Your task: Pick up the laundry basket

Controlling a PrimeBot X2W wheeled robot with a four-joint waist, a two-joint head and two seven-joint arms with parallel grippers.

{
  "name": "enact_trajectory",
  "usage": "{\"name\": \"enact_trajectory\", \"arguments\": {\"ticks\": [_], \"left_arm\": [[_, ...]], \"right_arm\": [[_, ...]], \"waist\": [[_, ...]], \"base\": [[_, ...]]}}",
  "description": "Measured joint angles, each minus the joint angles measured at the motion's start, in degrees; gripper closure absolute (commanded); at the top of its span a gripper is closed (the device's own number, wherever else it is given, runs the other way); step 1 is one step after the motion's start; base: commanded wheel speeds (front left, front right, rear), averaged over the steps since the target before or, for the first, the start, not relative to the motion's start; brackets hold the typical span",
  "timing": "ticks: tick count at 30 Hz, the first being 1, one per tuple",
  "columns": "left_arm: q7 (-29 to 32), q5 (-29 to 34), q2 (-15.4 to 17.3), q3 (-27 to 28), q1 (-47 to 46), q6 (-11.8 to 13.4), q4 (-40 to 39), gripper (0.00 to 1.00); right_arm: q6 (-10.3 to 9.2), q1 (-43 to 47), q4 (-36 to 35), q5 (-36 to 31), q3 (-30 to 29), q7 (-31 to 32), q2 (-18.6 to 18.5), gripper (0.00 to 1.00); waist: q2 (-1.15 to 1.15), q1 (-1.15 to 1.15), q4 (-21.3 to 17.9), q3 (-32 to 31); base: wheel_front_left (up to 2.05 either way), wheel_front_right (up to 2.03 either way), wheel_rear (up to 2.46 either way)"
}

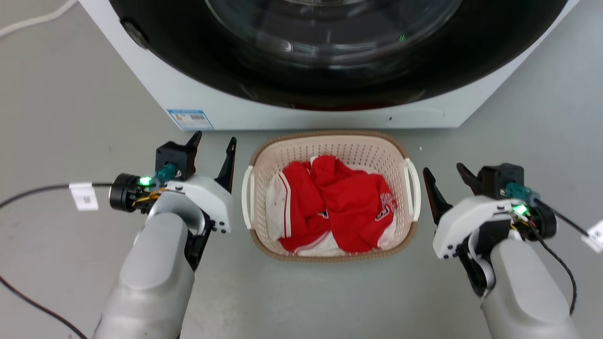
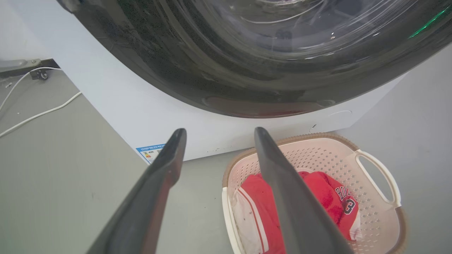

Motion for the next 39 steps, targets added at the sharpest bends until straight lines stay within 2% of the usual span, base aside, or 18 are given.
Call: {"name": "enact_trajectory", "arguments": {"ticks": [10, 18, 29, 39], "left_arm": [[3.7, -5.1, 1.4, -6.1, -11.5, -0.2, 12.4, 0.0], [10.8, -13.0, 3.3, -11.6, -17.7, -0.2, 18.3, 0.0], [18.5, -21.1, 6.6, -15.1, -23.7, -0.2, 22.7, 0.0], [19.6, -23.8, 7.4, -17.8, -26.9, -0.3, 24.7, 0.0]], "right_arm": [[0.01, -13.5, 17.2, 4.6, 3.4, 0.4, 0.0, 0.0], [0.0, -22.6, 27.5, 9.2, 8.1, 1.7, 0.0, 0.0], [0.0, -30.5, 33.8, 16.6, 15.6, 2.4, 0.0, 0.0], [0.0, -34.2, 35.8, 22.2, 21.6, 1.8, 0.0, 0.0]], "waist": [[0.0, 0.0, -1.1, 10.6], [0.0, 0.0, -2.6, 17.6], [0.0, 0.0, -4.4, 25.9], [0.0, 0.0, -5.5, 30.3]], "base": [[0.0, 0.0, 0.0], [0.0, 0.0, 0.0], [0.0, 0.0, 0.0], [0.0, 0.0, 0.0]]}}
